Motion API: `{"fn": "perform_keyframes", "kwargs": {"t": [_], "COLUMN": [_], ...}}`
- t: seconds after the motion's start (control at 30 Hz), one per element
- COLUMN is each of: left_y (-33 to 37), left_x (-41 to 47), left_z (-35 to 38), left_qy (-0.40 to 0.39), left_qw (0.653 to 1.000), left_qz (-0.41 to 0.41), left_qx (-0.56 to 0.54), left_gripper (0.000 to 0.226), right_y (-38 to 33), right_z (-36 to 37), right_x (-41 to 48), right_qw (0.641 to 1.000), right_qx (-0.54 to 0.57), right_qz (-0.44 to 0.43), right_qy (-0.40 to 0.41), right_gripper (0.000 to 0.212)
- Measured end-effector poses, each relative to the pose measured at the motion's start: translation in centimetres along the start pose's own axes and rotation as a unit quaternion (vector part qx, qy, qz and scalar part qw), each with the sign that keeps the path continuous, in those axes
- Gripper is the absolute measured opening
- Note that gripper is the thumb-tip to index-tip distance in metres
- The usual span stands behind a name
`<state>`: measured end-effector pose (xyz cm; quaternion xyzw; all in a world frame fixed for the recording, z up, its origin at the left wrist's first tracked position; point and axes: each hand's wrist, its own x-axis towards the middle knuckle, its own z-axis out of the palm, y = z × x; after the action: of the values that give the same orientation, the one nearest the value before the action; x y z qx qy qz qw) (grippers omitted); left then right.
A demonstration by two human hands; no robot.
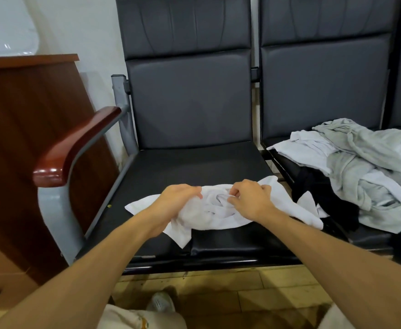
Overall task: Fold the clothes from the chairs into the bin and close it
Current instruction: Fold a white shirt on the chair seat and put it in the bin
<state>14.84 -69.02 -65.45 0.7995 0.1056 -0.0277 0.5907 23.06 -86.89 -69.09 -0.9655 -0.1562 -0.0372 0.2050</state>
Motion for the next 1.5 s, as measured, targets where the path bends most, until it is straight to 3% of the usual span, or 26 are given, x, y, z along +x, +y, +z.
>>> {"fn": "perform_keyframes", "kwargs": {"t": [0.1, 0.2, 0.33, 0.57, 0.63, 0.77, 0.83, 0.9, 1.0, 1.07, 1.2, 1.37, 1.43, 1.5], "left_y": [-0.8, -1.8, -3.1, -2.8, -2.6, -2.7, -2.8, -2.8, -2.6, -2.5, -2.1, -0.7, 0.1, 0.7], "left_x": [-0.3, -0.5, -0.1, 0.0, -0.3, -0.6, -0.7, -0.6, -0.3, -0.2, -0.1, -0.5, -0.8, -1.5], "left_z": [-0.5, -1.3, -1.9, -0.9, -0.6, -0.3, -0.4, -0.5, -0.7, -0.8, -0.8, -0.6, -0.9, -1.2], "left_qy": [-0.029, -0.077, -0.135, -0.109, -0.106, -0.112, -0.112, -0.105, -0.095, -0.067, -0.03, -0.008, -0.032, -0.104], "left_qw": [0.994, 0.979, 0.912, 0.886, 0.907, 0.938, 0.93, 0.921, 0.926, 0.942, 0.979, 0.993, 0.996, 0.989], "left_qz": [0.003, 0.007, 0.031, 0.055, 0.024, -0.044, -0.058, -0.062, -0.041, -0.01, 0.025, 0.08, 0.079, 0.076], "left_qx": [0.102, 0.189, 0.386, 0.446, 0.407, 0.325, 0.344, 0.369, 0.362, 0.329, 0.198, 0.082, -0.002, -0.078], "left_gripper": [0.037, 0.033, 0.041, 0.036, 0.038, 0.047, 0.055, 0.057, 0.042, 0.026, 0.014, 0.011, 0.013, 0.025], "right_y": [-0.6, -1.2, -0.8, 1.3, 1.8, 1.6, 0.8, 0.0, 0.1, 0.3, 0.1, 0.3, 0.1, 0.1], "right_z": [-0.9, -2.6, -4.1, -5.0, -5.2, -5.3, -4.9, -4.3, -2.7, -1.7, -1.2, -3.4, -4.9, -6.4], "right_x": [0.4, 0.0, -0.8, -2.1, -2.3, -2.6, -3.2, -3.6, -3.9, -4.0, -3.9, -3.5, -3.6, -4.2], "right_qw": [0.988, 0.962, 0.95, 0.956, 0.963, 0.983, 0.994, 0.993, 0.971, 0.968, 0.969, 0.99, 0.969, 0.924], "right_qx": [0.149, 0.263, 0.29, 0.262, 0.232, 0.128, 0.081, -0.053, -0.139, -0.135, -0.13, 0.089, 0.243, 0.376], "right_qz": [0.02, 0.037, 0.063, 0.093, 0.081, -0.029, -0.06, -0.075, -0.075, -0.094, -0.143, -0.088, -0.032, 0.014], "right_qy": [0.023, 0.065, 0.1, 0.097, 0.113, 0.13, 0.042, -0.079, -0.18, -0.19, -0.151, -0.073, -0.031, -0.065], "right_gripper": [0.006, 0.007, 0.007, 0.012, 0.01, 0.013, 0.02, 0.032, 0.054, 0.049, 0.014, 0.015, 0.017, 0.023]}}
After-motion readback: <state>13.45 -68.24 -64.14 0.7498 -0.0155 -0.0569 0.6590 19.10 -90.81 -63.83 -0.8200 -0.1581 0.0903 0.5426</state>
